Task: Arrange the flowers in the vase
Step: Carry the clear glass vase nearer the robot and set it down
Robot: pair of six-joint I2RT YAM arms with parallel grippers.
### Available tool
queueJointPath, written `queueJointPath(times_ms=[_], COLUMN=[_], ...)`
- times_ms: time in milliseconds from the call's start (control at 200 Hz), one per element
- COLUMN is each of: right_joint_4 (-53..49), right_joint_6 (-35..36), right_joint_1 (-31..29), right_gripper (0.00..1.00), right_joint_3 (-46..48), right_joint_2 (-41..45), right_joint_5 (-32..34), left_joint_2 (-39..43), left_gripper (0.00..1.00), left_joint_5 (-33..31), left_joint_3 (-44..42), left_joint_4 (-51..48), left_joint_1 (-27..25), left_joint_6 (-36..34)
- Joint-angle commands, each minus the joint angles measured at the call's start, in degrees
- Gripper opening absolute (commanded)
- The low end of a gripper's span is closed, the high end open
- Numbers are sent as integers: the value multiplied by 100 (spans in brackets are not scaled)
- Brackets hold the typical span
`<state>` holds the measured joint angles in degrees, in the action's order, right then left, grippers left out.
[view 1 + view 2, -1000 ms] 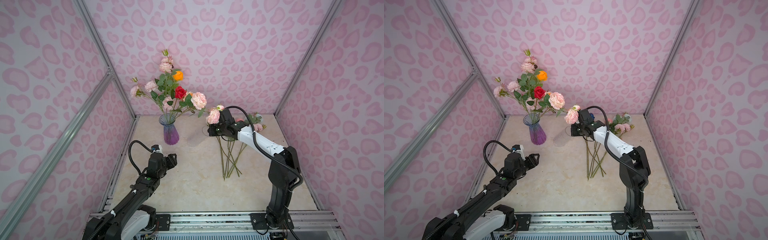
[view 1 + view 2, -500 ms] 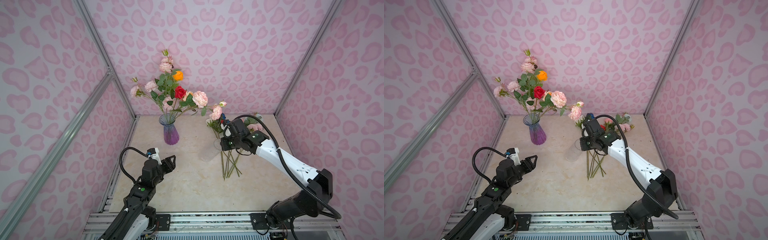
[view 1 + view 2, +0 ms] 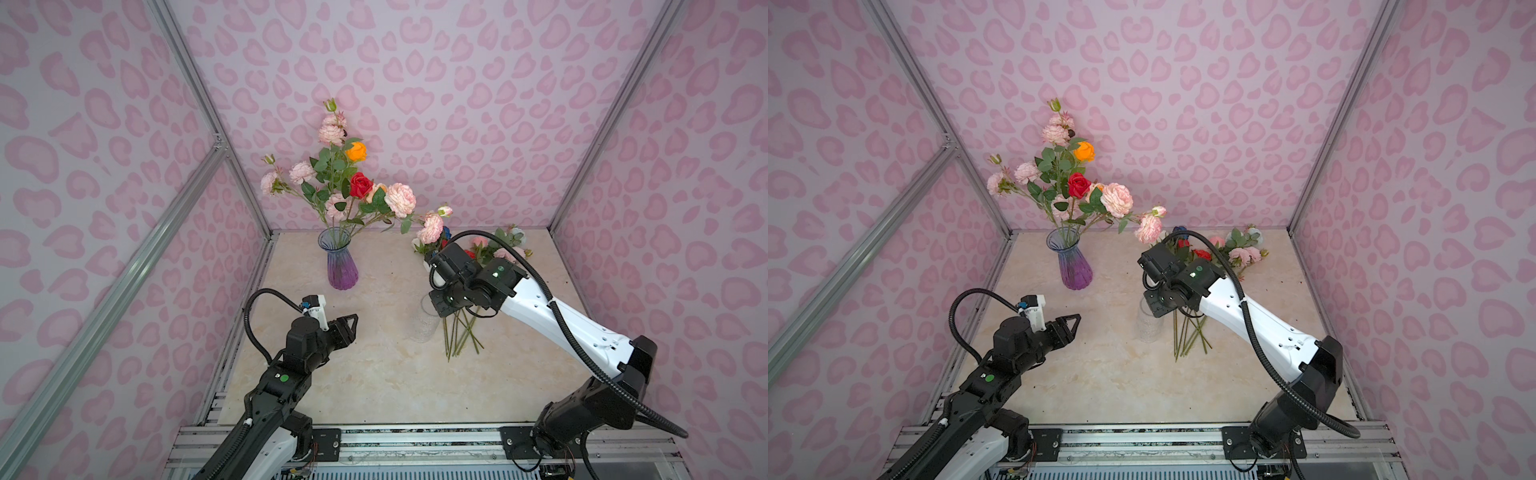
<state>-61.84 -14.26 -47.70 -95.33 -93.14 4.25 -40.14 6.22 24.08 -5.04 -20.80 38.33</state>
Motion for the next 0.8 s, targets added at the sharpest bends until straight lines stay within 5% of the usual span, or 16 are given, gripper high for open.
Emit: queueJointPath(times_ms=[0,280,515,795], right_joint_4=[-558,-724,-620,-448], right_joint_6=[317,555,556,234], right_joint_1=[-203,-363,-253,-270], right_gripper=[0,0,25,33], right_joint_3=[-269,-451,-390,-144], right_joint_2=[-331,-741,-718,176], right_joint_5=[388,350,418,553], left_joint_2=[-88,-238,-192,-177], left_gripper=[63,63,63,65], left_joint_5=[72,103,26,88], left_joint_3=[145,325,344,538], left_joint_4=[-104,-107,-134,-190], left_joint_1=[-80,-248,-278,-315], left_joint_6=[-150,-202,-220,-255])
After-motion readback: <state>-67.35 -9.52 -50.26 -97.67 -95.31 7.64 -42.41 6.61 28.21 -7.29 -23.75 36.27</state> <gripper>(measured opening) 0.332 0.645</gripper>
